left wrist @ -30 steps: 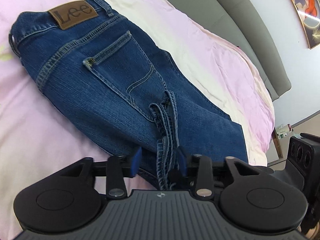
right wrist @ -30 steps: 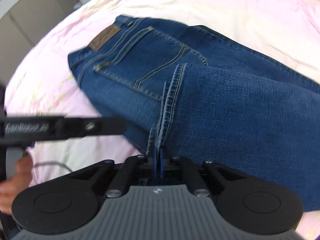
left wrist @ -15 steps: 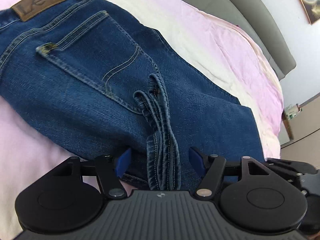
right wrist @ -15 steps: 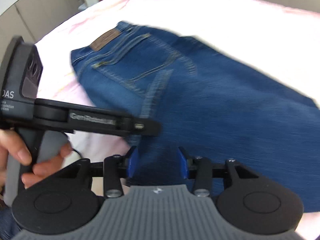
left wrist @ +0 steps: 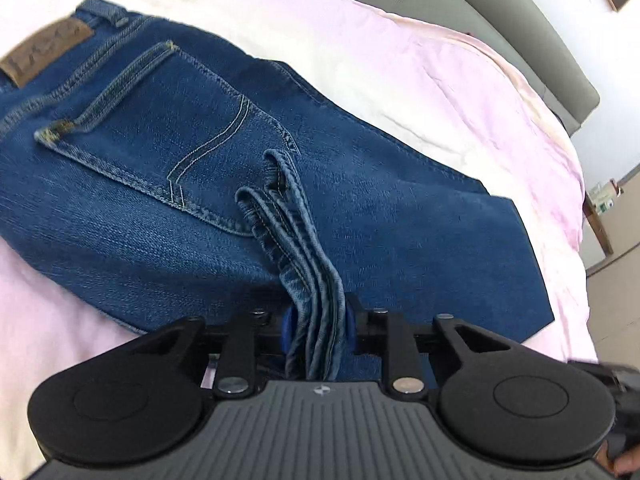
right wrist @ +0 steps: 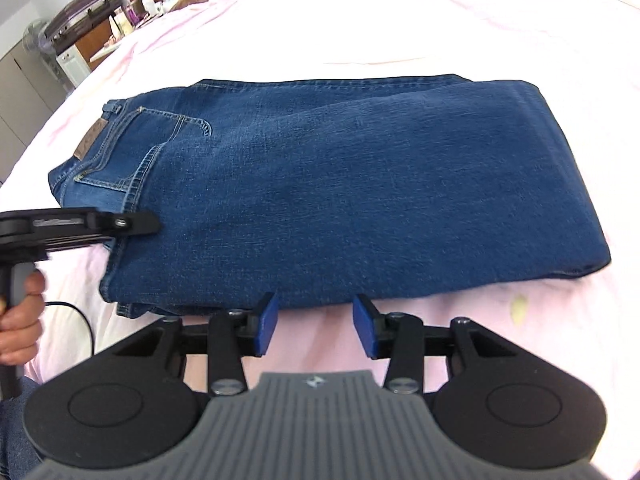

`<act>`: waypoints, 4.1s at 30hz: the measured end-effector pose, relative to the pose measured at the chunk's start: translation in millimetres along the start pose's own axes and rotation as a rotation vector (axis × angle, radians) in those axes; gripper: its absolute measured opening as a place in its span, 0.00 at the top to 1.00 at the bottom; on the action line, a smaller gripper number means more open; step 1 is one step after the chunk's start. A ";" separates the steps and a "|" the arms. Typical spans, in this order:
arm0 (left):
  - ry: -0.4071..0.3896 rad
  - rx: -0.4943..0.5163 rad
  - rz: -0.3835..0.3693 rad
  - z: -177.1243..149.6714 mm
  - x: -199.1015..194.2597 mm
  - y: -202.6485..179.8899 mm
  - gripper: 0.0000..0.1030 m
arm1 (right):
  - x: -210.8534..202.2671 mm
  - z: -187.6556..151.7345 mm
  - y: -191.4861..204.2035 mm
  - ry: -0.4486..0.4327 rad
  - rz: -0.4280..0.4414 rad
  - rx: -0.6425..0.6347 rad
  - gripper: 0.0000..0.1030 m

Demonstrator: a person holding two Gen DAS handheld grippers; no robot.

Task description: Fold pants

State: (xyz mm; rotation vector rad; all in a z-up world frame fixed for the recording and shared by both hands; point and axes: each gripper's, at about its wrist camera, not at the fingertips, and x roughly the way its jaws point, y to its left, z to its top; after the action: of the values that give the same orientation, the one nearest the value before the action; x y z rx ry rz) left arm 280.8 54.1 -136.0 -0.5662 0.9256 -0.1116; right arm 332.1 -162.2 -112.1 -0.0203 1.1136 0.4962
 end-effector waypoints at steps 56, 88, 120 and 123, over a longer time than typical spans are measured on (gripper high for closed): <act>0.028 0.384 0.393 139.8 -20.4 115.0 0.72 | 95.3 171.0 -64.2 -0.106 -0.168 0.137 0.99; -0.086 0.260 0.547 97.3 -65.4 130.1 0.58 | 63.3 27.0 -49.0 -0.018 -0.163 -0.050 0.87; -0.315 -0.438 0.255 62.3 -80.0 169.9 0.71 | 61.3 -13.9 -135.3 -0.202 0.213 0.669 0.79; -0.304 -0.363 0.305 70.5 -89.2 149.5 0.75 | 40.1 -13.3 -135.8 -0.258 0.255 0.695 0.88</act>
State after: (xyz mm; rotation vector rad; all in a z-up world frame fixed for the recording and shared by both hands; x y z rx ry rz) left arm 259.8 239.4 -114.3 -0.7453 0.7262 0.4147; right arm 387.8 -271.8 -183.6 0.7796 0.9877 0.3033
